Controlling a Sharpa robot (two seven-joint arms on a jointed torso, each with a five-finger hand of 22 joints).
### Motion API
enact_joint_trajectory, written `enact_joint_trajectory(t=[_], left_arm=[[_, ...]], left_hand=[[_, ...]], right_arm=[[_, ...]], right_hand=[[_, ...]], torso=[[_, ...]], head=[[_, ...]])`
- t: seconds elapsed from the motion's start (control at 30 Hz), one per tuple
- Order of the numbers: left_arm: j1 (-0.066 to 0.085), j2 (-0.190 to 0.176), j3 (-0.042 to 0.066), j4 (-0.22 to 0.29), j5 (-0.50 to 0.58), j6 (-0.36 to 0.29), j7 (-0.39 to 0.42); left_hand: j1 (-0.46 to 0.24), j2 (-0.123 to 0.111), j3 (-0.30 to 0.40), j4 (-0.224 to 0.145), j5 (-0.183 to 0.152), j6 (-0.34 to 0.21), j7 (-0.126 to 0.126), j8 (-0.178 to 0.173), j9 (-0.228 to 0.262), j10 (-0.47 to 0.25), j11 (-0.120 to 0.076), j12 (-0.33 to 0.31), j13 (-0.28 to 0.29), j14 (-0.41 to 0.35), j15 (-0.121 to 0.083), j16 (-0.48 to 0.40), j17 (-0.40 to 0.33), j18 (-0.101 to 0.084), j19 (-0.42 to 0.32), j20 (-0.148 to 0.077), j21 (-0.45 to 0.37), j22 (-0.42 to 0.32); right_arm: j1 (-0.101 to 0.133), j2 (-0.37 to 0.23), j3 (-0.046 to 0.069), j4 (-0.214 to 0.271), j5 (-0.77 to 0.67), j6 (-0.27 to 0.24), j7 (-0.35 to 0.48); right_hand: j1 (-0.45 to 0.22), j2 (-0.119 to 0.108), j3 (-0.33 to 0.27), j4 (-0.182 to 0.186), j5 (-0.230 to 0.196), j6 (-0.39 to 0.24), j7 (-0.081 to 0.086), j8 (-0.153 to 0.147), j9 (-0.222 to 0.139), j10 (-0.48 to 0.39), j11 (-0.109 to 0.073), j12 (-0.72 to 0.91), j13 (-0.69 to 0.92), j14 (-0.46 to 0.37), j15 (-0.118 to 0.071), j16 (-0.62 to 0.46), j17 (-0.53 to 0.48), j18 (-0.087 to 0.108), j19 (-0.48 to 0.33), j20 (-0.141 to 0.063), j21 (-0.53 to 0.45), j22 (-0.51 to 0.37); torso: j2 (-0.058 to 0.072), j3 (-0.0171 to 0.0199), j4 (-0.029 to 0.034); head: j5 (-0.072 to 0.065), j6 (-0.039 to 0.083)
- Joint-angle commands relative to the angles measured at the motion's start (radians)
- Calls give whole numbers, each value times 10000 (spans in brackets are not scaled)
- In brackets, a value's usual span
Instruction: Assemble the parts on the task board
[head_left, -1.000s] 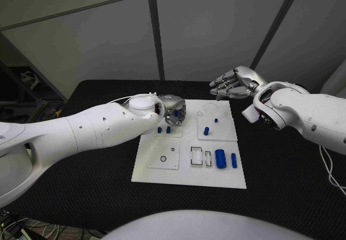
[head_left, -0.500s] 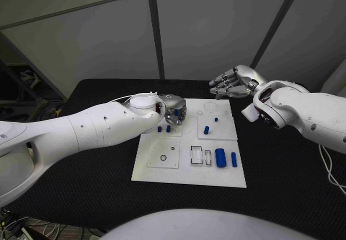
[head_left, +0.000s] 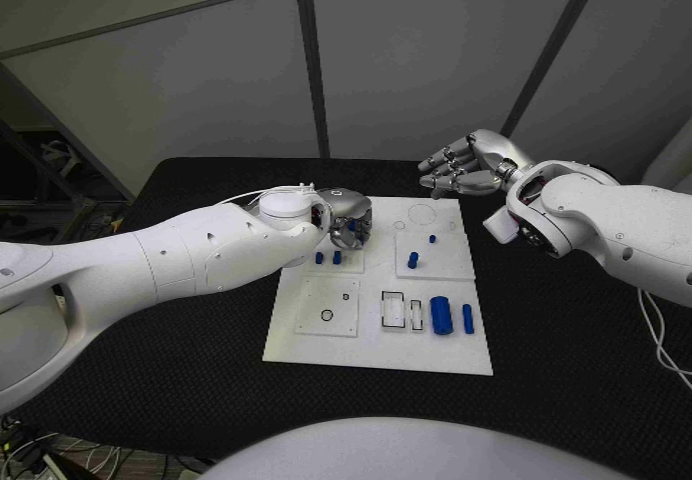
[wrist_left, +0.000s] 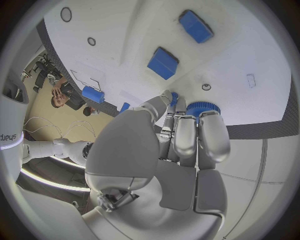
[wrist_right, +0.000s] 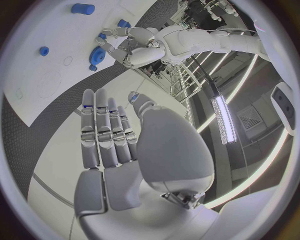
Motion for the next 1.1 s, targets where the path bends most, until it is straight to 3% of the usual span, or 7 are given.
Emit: enact_joint_trajectory(t=[0.03, 0.43, 0.57, 0.77, 1.1], left_arm=[[-8, -34, -5, 29, -61, -252, 144], [-14, -243, 39, 320, 291, -876, 400], [-15, -331, 150, 425, 406, -1052, 464], [-17, -601, 418, 636, 547, -1201, 527], [-36, -1524, 522, 1245, 838, -1082, 416]], left_hand=[[-97, -16, 121, -12, 17, 140, 3, -38, -20, 131, 2, -85, -36, 281, 74, 62, -3, -1286, 57, 12, 90, 52], [-132, -34, 342, -130, 17, 333, 41, -48, -66, 420, -4, -275, -140, 287, 69, 132, -22, -1319, 108, 18, 268, 233], [-141, -49, 360, -146, 17, 345, 51, -56, -74, 444, 5, -302, -152, 287, 73, 141, -24, -1321, 111, 21, 280, 247], [-158, -60, 380, -157, 18, 370, 60, -59, -82, 480, 14, -327, -163, 286, 81, 148, -30, -1324, 114, 25, 295, 263], [-191, -79, 411, -177, 17, 422, 63, -63, -94, 548, 20, -375, -182, 283, 89, 158, -48, -1328, 117, 33, 315, 288]], right_arm=[[19, -1, 4, 28, -6, 12, 79], [18, -2, 4, 23, -6, -38, 99], [17, 6, 4, 13, -6, -56, 106], [15, 3, 4, -13, -6, -87, 104], [2, -28, 4, -30, -6, -103, 108]], right_hand=[[29, 38, -40, -47, 26, -17, 35, 21, 4, -38, -8, 9, -13, 4, 69, -44, -16, 37, 70, -12, -29, -12], [46, 61, -29, -55, 33, -16, 35, 25, 6, -35, -9, 13, -18, 12, 66, -52, -19, 38, 90, -14, -48, -26], [48, 64, -27, -56, 34, -16, 35, 26, 6, -34, -10, 13, -18, 14, 66, -52, -19, 38, 92, -14, -50, -27], [58, 77, -19, -60, 38, -15, 35, 27, 6, -34, -11, 14, -20, 15, 64, -55, -20, 39, 99, -16, -55, -31], [63, 88, -13, -61, 40, -15, 35, 27, 6, -33, -11, 14, -22, 17, 63, -57, -21, 39, 103, -17, -59, -34]], torso=[[-1, -2, 1], [-12, -7, 6], [0, -4, 12], [-13, -8, 10], [-23, -12, 39]], head=[[0, 2], [19, 42], [24, 54], [65, 62], [42, 71]])
